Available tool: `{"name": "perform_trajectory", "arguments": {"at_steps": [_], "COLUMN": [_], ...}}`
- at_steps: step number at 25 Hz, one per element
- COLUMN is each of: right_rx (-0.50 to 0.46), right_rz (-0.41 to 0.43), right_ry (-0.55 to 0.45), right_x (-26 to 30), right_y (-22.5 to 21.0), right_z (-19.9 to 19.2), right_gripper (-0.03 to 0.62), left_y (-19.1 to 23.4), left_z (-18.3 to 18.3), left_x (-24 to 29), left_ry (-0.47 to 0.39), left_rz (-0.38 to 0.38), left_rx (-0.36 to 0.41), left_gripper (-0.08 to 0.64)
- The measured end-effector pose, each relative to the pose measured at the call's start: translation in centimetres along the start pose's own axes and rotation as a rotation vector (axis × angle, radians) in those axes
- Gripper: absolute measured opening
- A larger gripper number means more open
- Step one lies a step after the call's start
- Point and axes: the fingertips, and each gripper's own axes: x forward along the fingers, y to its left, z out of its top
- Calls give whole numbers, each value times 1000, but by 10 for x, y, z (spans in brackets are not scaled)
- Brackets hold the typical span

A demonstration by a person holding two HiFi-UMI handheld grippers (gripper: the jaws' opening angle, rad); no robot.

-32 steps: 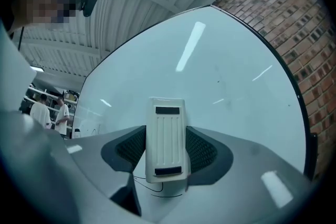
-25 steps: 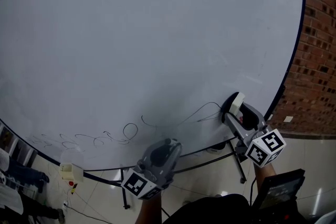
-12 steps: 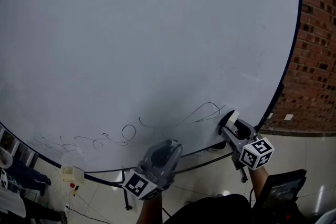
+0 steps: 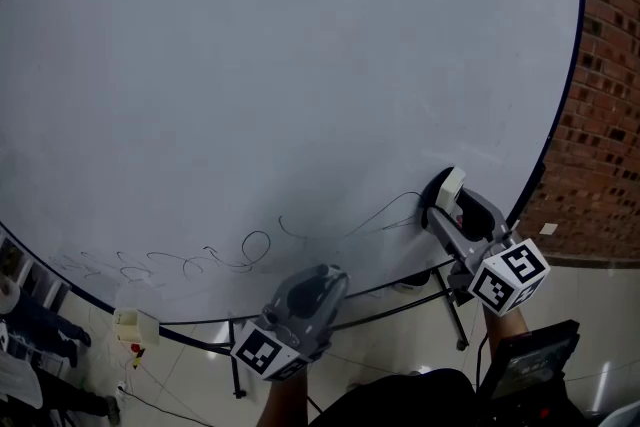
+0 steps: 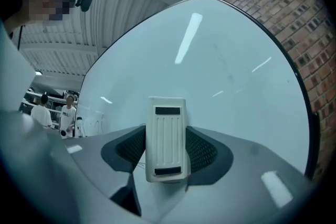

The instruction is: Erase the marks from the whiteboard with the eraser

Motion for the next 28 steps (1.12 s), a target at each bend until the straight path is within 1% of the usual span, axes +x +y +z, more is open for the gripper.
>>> {"name": "perform_trajectory", "arguments": {"at_steps": [3,8,12,21,25,28], "right_rx": [-10,28,63,119,126,127], "right_rz": [13,20,18,-30,-49,-49], "right_ry": [-25,-35,5,138,163,145], "right_x": [3,1,-2,-16,-19,-18], "right_y": [6,3,-3,-24,-27,-24], "right_z": [19,9,-19,-109,-122,-113], "right_gripper": [239,239,239,238,238,238], "left_y": [2,4,2,0,-2,-3], "left_z": [1,-1,-4,-7,-7,-5], "left_x": [-2,-3,2,6,9,8], "left_ry": [-7,-3,6,16,16,9], "left_rz": [3,5,-6,-19,-29,-31], "left_rx": [-4,-9,-11,-14,-11,-11], "left_gripper": [57,57,57,57,57,57]}}
